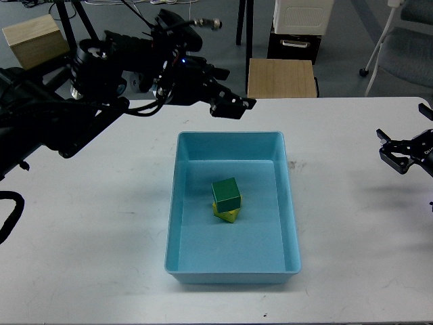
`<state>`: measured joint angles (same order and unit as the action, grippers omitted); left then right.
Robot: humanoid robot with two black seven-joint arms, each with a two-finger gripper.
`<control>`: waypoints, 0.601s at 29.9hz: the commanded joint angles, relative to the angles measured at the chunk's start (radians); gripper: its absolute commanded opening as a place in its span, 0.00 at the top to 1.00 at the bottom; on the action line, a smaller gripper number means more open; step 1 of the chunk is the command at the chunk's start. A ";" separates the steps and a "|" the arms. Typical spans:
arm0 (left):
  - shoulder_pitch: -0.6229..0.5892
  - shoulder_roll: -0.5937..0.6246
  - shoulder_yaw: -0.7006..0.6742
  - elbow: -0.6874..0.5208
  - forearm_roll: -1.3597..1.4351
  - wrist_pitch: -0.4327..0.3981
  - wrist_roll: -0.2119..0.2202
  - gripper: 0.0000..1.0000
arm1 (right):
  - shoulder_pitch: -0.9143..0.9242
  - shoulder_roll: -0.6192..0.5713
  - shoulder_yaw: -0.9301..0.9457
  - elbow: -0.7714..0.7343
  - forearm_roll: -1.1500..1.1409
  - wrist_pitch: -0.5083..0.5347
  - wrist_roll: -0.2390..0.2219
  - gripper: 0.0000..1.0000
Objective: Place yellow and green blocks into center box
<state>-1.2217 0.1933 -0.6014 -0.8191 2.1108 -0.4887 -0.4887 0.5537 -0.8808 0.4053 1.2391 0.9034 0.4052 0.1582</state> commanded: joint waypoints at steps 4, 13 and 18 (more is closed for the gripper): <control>-0.030 0.026 -0.308 0.335 -0.378 0.000 0.060 0.00 | 0.002 -0.007 0.018 0.005 0.000 -0.003 0.000 0.01; 0.004 0.038 -0.336 0.770 -1.459 0.078 0.286 0.00 | 0.005 -0.010 0.036 0.023 0.000 -0.009 0.000 0.01; 0.059 0.017 -0.336 0.799 -1.917 0.150 0.366 0.00 | 0.003 -0.009 0.055 0.033 0.005 -0.009 0.000 0.01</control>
<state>-1.1996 0.2239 -0.9385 -0.0311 0.5420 -0.3817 -0.1632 0.5583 -0.8912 0.4502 1.2643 0.9054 0.3957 0.1581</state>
